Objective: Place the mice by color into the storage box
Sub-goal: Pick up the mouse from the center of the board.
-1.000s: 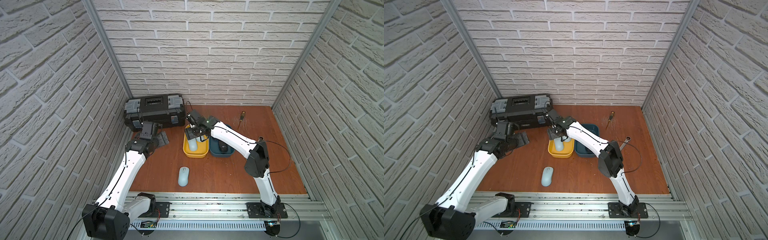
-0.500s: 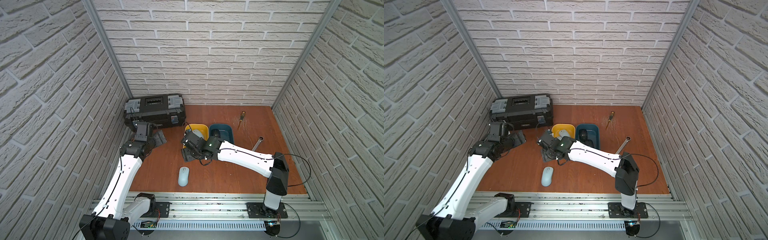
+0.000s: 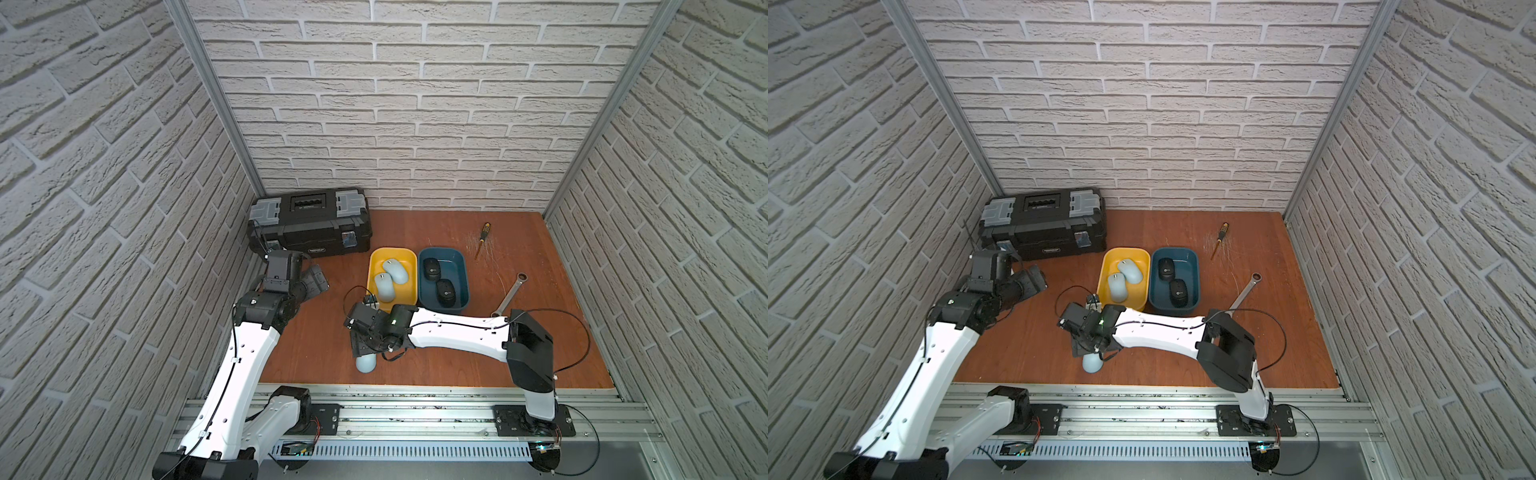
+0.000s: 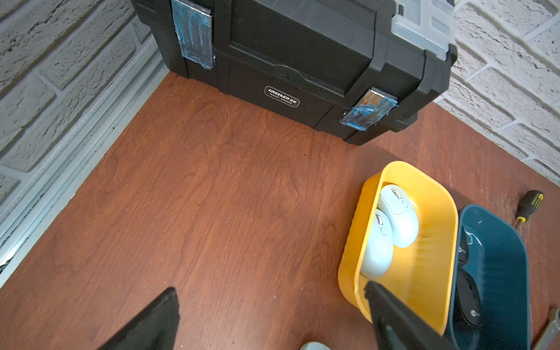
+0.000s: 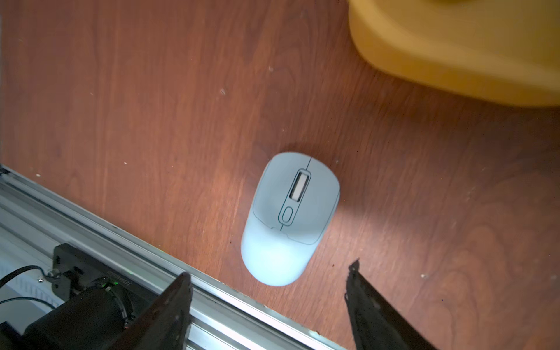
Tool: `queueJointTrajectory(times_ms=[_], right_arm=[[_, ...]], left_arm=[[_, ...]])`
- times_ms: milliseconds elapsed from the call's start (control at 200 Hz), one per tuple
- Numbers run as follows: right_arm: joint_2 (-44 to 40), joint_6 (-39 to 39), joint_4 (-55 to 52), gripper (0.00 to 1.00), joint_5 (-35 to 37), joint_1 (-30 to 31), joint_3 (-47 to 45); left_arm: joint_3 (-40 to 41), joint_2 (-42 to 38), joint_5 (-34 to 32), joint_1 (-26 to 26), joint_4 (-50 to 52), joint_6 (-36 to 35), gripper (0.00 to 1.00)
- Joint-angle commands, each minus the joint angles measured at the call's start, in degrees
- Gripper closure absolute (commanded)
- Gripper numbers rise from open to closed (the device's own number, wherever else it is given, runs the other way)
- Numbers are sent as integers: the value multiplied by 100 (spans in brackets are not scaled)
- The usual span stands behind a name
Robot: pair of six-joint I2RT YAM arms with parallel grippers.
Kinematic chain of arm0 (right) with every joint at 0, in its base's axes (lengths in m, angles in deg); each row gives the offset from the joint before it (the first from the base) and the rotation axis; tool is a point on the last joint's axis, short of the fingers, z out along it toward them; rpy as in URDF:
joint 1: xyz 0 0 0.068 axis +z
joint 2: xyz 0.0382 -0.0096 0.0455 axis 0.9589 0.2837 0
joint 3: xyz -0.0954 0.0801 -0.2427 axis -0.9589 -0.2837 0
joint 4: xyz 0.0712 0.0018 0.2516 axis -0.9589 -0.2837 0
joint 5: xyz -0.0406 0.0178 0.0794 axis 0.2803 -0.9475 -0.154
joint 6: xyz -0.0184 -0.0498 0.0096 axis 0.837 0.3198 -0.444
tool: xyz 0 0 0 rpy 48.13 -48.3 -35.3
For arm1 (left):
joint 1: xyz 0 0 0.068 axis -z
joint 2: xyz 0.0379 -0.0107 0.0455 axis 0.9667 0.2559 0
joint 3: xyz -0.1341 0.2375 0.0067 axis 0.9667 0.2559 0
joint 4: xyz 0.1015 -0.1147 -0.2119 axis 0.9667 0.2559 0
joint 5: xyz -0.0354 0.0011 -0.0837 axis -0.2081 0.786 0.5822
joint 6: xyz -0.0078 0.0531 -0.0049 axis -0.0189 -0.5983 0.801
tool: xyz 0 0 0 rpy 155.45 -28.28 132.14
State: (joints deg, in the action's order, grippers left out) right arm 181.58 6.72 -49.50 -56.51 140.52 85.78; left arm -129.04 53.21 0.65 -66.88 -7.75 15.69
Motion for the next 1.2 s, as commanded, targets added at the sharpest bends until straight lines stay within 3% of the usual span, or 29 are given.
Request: queueJointTrajectory(times_ms=[0,505,1195], right_arm=[[203,-633,-37,20,-55,80,161],[782,-871,-403,19,59,124,638],[1065,-1109,-403,20,-99,-65,439]], left_arm=[[163,-190,-89,-47,24,-44,2],[462,-498,-23,-93,-134,-56,2],[375,-421,-89,-107,-115,-15,2]])
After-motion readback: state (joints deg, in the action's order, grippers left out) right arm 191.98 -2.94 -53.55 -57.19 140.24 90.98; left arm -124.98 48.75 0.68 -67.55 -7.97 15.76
